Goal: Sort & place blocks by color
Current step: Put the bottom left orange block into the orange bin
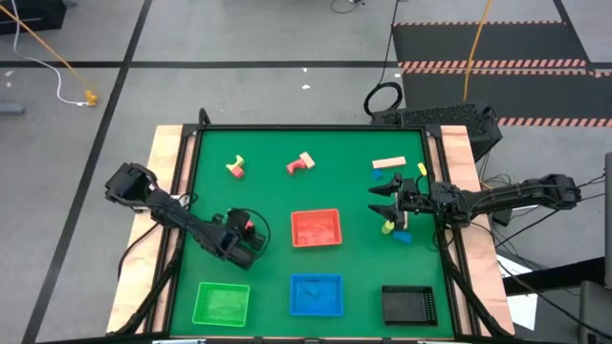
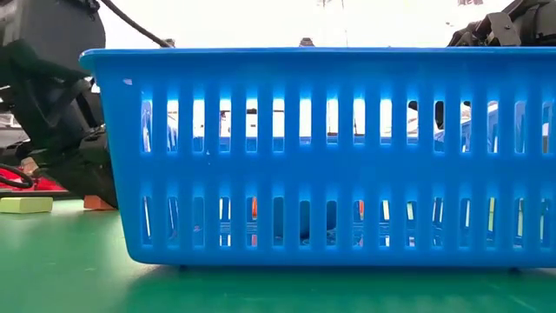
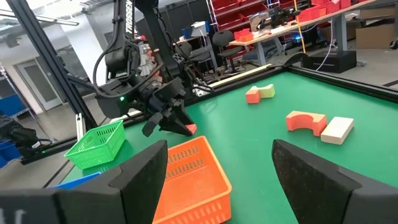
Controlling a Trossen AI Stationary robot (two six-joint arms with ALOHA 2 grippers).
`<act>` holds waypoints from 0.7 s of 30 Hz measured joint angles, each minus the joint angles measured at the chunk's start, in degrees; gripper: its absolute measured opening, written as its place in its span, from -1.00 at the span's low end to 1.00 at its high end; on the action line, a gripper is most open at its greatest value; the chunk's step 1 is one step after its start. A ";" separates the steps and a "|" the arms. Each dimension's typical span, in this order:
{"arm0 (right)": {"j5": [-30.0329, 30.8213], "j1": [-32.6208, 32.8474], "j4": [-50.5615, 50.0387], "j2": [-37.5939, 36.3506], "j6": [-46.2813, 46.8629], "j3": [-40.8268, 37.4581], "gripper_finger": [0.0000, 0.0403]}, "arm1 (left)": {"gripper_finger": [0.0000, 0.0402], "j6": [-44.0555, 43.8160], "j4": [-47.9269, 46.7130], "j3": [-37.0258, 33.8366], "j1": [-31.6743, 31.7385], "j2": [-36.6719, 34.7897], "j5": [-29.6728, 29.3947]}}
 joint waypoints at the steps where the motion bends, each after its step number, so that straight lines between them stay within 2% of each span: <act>1: 0.00 -0.01 0.00 -0.01 0.00 0.00 0.40 | -0.33 1.22 0.27 0.37 -0.06 -1.21 -1.57; 4: 0.00 0.00 0.02 0.00 0.00 0.00 0.40 | -0.33 8.07 5.22 1.50 0.40 -4.70 -7.68; 6: 0.00 -0.01 0.02 -0.01 0.00 0.00 0.40 | -0.33 16.72 10.65 1.52 0.68 -6.42 -10.26; 8: 0.00 0.00 0.00 0.00 -0.01 0.00 0.40 | -0.33 26.76 20.27 1.73 0.81 -7.19 -11.22; 13: 0.00 -0.01 0.01 0.01 0.00 0.00 0.40 | -0.33 52.36 45.50 1.72 1.31 -6.29 -10.83; 16: 0.00 0.01 0.00 0.01 0.00 0.00 0.40 | -0.33 63.57 55.25 1.67 2.10 -5.83 -7.05; 18: 0.00 -0.01 0.02 0.00 0.00 0.00 0.40 | -0.33 67.79 59.61 1.74 2.83 -5.90 -4.57; 21: 0.00 0.01 0.02 0.02 -0.02 0.00 0.40 | -0.33 69.64 60.05 1.72 3.88 -5.90 -3.11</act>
